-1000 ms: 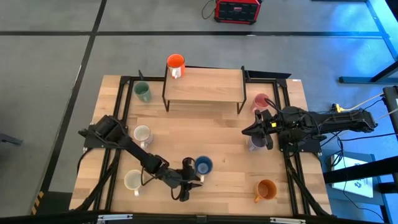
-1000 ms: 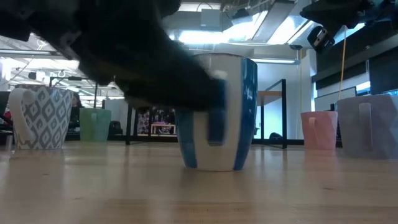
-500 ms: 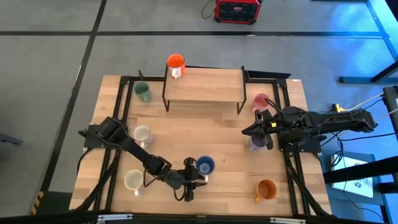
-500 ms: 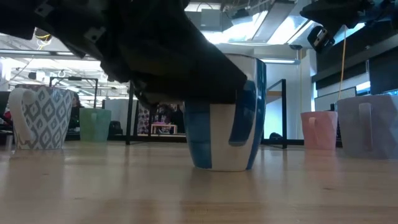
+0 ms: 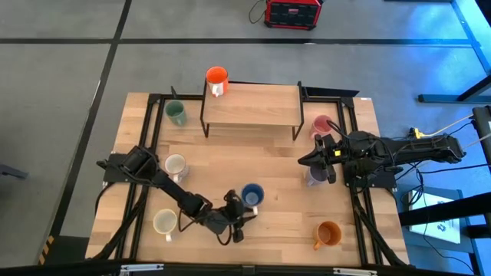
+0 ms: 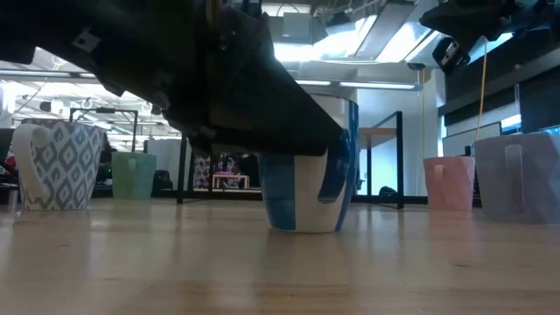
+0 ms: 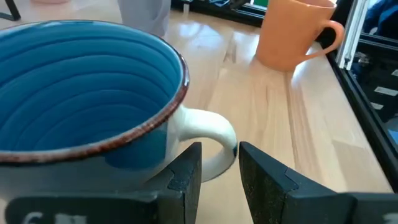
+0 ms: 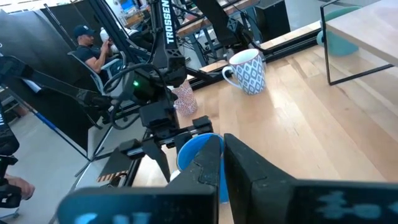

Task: Place coffee mugs
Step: Put the blue mug on the shelf

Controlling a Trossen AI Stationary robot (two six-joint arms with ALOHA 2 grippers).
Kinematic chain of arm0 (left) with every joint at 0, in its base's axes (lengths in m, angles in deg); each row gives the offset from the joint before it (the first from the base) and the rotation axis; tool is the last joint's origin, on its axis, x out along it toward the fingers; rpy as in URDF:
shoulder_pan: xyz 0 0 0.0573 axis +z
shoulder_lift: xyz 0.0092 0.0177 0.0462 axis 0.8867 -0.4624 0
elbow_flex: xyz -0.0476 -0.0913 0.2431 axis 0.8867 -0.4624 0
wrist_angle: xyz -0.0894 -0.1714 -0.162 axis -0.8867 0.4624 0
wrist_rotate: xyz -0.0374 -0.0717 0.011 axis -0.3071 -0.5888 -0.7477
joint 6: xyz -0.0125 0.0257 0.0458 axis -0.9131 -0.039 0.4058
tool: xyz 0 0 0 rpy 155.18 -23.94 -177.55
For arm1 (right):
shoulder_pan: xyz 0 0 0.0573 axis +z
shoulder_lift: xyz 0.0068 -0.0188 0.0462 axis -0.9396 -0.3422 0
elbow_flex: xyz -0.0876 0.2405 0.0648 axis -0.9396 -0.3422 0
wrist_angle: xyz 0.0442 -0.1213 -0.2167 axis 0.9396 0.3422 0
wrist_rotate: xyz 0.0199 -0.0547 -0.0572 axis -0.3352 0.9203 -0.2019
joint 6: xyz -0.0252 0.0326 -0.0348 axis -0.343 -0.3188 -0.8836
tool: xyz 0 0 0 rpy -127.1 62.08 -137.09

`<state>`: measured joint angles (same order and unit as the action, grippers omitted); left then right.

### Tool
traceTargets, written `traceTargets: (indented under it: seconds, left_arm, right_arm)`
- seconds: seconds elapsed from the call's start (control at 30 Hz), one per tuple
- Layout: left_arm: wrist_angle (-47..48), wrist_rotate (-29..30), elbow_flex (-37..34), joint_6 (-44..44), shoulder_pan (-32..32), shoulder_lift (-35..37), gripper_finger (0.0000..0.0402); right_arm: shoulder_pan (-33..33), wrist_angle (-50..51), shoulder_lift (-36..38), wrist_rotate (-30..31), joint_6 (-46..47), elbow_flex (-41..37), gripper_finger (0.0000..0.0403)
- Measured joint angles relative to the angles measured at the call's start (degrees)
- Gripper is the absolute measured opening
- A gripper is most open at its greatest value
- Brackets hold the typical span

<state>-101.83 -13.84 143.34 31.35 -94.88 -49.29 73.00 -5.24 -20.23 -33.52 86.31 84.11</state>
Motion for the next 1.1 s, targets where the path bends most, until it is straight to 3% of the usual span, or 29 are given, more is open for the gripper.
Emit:
traceTargets:
  seconds: [0.23,0.57,0.73,0.9,1.1]
  left_arm:
    - [-0.4,-2.9,0.1,-5.7,-0.6,-0.5,0.0101]
    - [0.9,1.8,5.5,-0.2,0.4,-5.2,0.0101]
    - [1.4,-0.3,5.8,-0.8,1.8,-5.2,0.0101]
    - [4.8,0.5,5.8,-1.3,0.2,-2.7,0.0100]
    - [9.5,3.8,5.7,-2.8,-0.9,-0.7,0.0100]
  right_arm:
    - [0.0,0.0,-0.5,0.0,-0.2,0.0,0.0007]
    - [0.0,-0.2,-3.9,0.0,-0.4,0.0,0.0007]
    - [0.0,0.1,-5.5,-0.6,-1.2,0.0,0.0007]
    - [1.3,0.2,-10.7,-4.8,-1.2,0.0,0.0007]
    - [5.6,-0.6,-22.0,1.1,-2.1,0.0,0.0007]
